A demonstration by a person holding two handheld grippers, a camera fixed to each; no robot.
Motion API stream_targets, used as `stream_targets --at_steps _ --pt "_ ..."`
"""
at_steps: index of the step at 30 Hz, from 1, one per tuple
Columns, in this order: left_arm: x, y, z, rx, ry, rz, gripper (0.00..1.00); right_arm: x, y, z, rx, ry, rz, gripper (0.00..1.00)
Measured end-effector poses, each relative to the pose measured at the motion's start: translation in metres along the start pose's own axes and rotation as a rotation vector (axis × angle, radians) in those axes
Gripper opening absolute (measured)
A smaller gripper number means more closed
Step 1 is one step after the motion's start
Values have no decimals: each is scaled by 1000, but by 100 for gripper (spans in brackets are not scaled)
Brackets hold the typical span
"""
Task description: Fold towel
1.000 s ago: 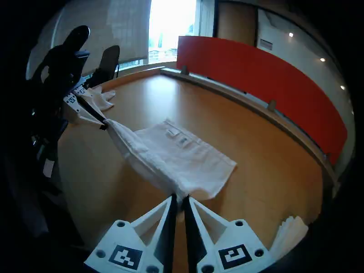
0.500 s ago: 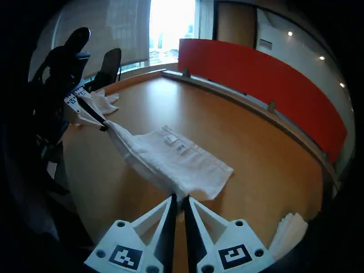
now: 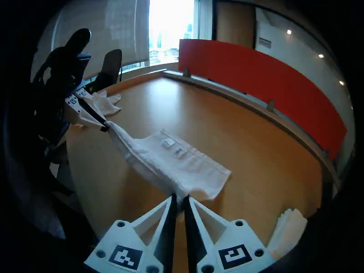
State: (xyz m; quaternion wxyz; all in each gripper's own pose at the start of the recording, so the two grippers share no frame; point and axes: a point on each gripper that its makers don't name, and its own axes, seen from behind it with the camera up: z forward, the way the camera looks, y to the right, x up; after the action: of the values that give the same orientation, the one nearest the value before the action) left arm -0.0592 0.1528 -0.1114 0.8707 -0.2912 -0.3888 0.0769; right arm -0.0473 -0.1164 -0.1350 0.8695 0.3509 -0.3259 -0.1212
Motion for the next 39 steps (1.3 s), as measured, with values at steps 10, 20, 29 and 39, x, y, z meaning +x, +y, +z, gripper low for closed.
stream_targets --at_steps 10,20,29,39 --pt "-1 2 -2 2 -2 1 13 -4 -5 -4 7 -11 6 11" --pt "2 -2 4 15 -4 -1 13 -5 -1 1 11 -16 5 11" --pt "12 -16 25 40 -7 -13 13 -5 14 19 15 -30 4 11" --pt "23 -37 58 75 -32 -2 13 -5 39 52 7 -53 0 11"
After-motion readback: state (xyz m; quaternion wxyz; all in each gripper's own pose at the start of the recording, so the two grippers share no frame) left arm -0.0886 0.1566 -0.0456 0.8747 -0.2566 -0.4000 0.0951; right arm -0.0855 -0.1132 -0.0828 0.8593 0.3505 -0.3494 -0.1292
